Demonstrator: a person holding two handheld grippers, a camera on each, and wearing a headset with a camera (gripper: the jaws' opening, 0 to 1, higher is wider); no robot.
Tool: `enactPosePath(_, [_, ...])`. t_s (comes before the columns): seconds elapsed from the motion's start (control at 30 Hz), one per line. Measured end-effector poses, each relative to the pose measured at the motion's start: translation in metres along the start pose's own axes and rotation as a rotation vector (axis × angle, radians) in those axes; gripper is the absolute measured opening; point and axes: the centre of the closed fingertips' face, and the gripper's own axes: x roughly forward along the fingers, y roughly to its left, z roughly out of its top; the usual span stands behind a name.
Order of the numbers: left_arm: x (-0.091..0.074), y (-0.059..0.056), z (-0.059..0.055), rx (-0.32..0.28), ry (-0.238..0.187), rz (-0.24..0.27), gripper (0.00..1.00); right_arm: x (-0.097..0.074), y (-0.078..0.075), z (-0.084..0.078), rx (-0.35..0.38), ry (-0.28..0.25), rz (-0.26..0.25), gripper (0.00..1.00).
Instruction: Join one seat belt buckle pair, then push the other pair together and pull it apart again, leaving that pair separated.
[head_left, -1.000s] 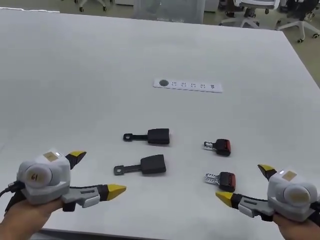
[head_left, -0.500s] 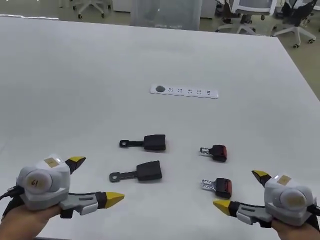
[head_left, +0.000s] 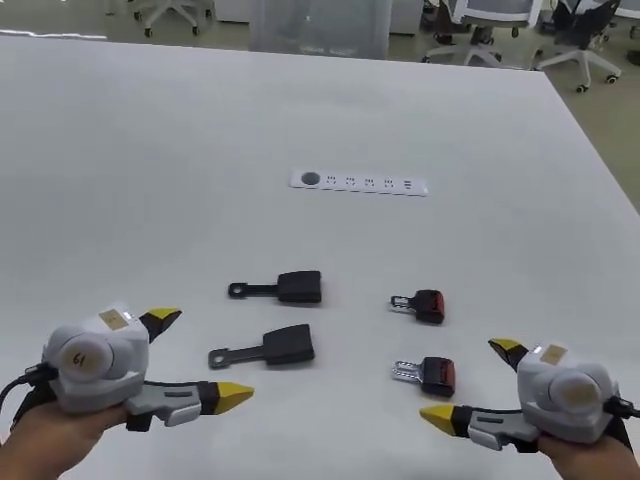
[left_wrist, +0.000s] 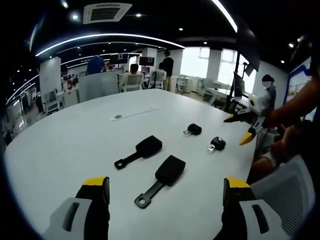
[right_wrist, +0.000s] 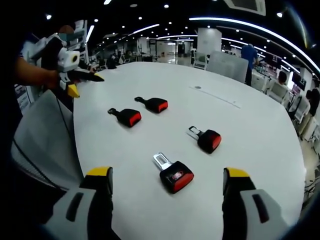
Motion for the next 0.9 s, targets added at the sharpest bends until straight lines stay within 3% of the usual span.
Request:
enactPosePath(0.3, [0.015,-0.002,-0.001,0.037,0.029,-0.029,0.96,0.005,-0.001,-0.001,0.006,0.019,0.050,0.92])
enactPosePath(0.9, [0.048,-0.005,-0.016,0.097,0.112,-0.094,0.92,0.025,0.000,-0.005,-0.048,0.093,0.155,0.87])
